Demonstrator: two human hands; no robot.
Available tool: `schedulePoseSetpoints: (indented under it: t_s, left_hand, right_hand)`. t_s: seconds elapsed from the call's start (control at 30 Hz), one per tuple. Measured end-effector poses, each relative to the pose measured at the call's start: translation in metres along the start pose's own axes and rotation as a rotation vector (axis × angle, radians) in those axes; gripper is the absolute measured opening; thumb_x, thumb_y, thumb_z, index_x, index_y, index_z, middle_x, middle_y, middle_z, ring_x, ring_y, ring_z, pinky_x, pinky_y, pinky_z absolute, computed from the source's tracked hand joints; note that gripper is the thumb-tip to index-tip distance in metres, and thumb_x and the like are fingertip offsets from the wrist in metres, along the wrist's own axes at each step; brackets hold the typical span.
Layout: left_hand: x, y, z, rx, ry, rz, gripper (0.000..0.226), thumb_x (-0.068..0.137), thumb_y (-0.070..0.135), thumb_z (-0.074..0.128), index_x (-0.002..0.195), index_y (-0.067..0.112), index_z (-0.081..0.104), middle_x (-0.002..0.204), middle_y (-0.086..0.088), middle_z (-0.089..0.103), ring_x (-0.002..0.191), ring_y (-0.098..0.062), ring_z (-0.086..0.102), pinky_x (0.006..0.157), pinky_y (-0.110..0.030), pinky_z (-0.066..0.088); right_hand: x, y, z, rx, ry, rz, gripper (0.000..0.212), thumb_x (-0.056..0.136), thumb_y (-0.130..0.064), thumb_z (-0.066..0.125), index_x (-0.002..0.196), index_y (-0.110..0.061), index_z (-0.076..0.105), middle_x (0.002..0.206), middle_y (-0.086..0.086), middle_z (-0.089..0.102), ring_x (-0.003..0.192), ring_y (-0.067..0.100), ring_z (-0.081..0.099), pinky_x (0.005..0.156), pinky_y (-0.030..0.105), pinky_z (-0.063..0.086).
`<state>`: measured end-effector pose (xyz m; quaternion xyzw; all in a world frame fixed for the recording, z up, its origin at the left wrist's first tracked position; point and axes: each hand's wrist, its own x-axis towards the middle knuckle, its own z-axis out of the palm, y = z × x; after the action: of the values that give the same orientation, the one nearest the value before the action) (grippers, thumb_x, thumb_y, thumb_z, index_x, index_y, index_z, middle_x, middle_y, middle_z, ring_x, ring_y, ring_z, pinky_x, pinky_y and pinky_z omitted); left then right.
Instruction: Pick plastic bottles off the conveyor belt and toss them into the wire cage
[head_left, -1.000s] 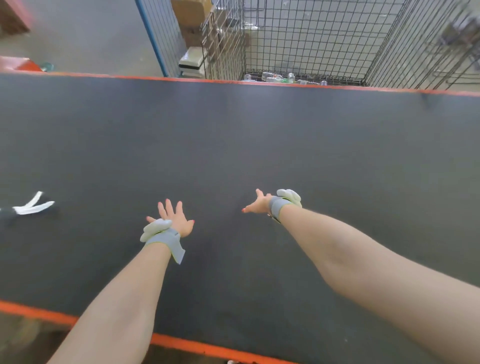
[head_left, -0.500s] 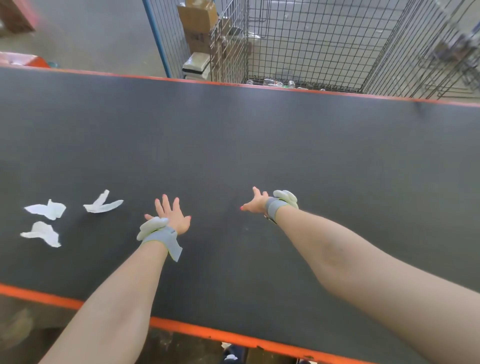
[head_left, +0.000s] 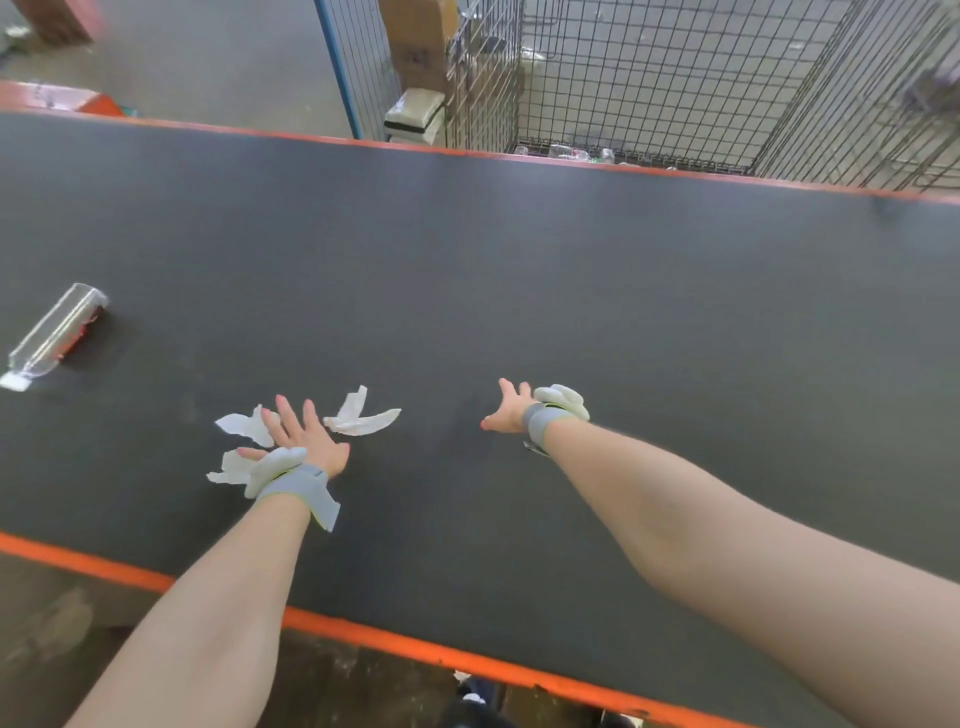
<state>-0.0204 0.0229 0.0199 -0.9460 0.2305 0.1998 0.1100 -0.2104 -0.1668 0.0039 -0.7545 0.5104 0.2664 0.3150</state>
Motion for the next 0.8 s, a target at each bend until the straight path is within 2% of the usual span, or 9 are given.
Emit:
schedulePoseSetpoints:
  t_s: [0.1,0.2,0.27,0.33,0.4,0.53,0.6,0.7,0.8]
  left_hand:
    - [-0.008,-0.011,0.015,-0.016,0.025,-0.084,0.082,0.093,0.039,0.047,0.153,0.027,-0.006,0.156,-0.005,-0.029,0.144,-0.036,-0.022,0.107,-0.073,0.013]
    - [-0.011,-0.014,0.037,-0.007,-0.122,-0.053,0.084,0.093,0.036,0.049,0.153,0.028,-0.008,0.156,-0.011,-0.026,0.145,-0.044,-0.004,0.117,-0.056,0.011]
    - [-0.011,-0.008,0.049,0.050,-0.243,0.018,0.076,0.095,0.033,0.046,0.154,0.028,-0.001,0.158,-0.014,-0.018,0.144,-0.044,0.006,0.119,-0.045,0.010]
    - [-0.012,0.006,0.057,0.175,-0.244,0.139,0.072,0.095,0.027,0.046,0.154,0.028,0.003,0.158,-0.014,-0.014,0.145,-0.042,0.007,0.118,-0.043,0.016]
    - [-0.013,0.016,0.063,0.176,-0.231,0.238,0.074,0.096,0.019,0.045,0.155,0.025,0.001,0.159,-0.012,-0.016,0.146,-0.039,0.002,0.119,-0.044,0.019]
    - [-0.020,0.037,0.059,-0.019,-0.133,0.386,0.067,0.099,0.018,0.044,0.154,0.028,0.008,0.160,-0.007,-0.014,0.148,-0.031,-0.001,0.117,-0.045,0.022]
    - [-0.022,0.044,0.049,-0.134,-0.076,0.437,0.067,0.098,0.021,0.048,0.153,0.030,0.013,0.160,-0.004,-0.011,0.148,-0.028,-0.001,0.118,-0.042,0.018]
    - [-0.019,0.049,0.035,-0.135,0.038,0.430,0.068,0.097,0.025,0.050,0.153,0.028,0.013,0.160,-0.003,-0.011,0.148,-0.026,0.000,0.119,-0.045,0.015]
    - [-0.013,0.039,0.024,-0.109,0.095,0.299,0.073,0.096,0.024,0.054,0.153,0.027,0.008,0.159,-0.003,-0.016,0.148,-0.025,-0.007,0.117,-0.054,0.008]
  right_hand:
    - [0.001,-0.018,0.018,-0.044,-0.036,-0.165,0.095,0.088,-0.049,0.060,0.154,-0.034,-0.006,0.162,0.002,-0.012,0.149,0.033,0.007,0.117,0.046,0.019]
    - [0.000,-0.027,0.046,-0.185,-0.029,-0.413,0.095,0.087,-0.034,0.067,0.155,-0.032,0.000,0.162,0.003,-0.010,0.149,0.029,0.007,0.119,0.047,0.019]
    - [0.001,-0.027,0.057,-0.270,-0.055,-0.485,0.092,0.087,-0.027,0.067,0.155,-0.031,0.004,0.163,0.002,-0.008,0.149,0.027,0.004,0.119,0.046,0.018]
    - [0.006,-0.017,0.059,-0.345,-0.090,-0.435,0.087,0.089,-0.026,0.063,0.155,-0.030,0.006,0.162,0.001,-0.007,0.149,0.029,0.005,0.118,0.047,0.020]
    - [0.008,-0.012,0.055,-0.396,-0.100,-0.345,0.082,0.091,-0.028,0.058,0.155,-0.030,0.008,0.162,0.002,-0.005,0.148,0.033,0.011,0.116,0.049,0.025]
    - [0.012,0.007,0.034,-0.271,0.097,-0.177,0.066,0.090,-0.049,0.053,0.145,-0.020,0.033,0.147,0.005,0.032,0.134,0.032,0.036,0.107,0.049,0.035]
    - [0.013,0.013,0.022,-0.230,0.194,-0.158,0.053,0.091,-0.040,0.054,0.136,-0.015,0.042,0.138,0.008,0.038,0.129,0.029,0.039,0.105,0.047,0.038]
    - [0.013,0.010,0.010,-0.145,0.296,-0.166,0.040,0.092,-0.030,0.052,0.127,-0.010,0.046,0.133,0.011,0.039,0.127,0.030,0.039,0.103,0.044,0.038]
    - [0.011,-0.007,0.002,-0.090,0.280,-0.202,0.044,0.091,-0.029,0.055,0.130,-0.011,0.044,0.133,0.011,0.040,0.125,0.031,0.040,0.102,0.042,0.038]
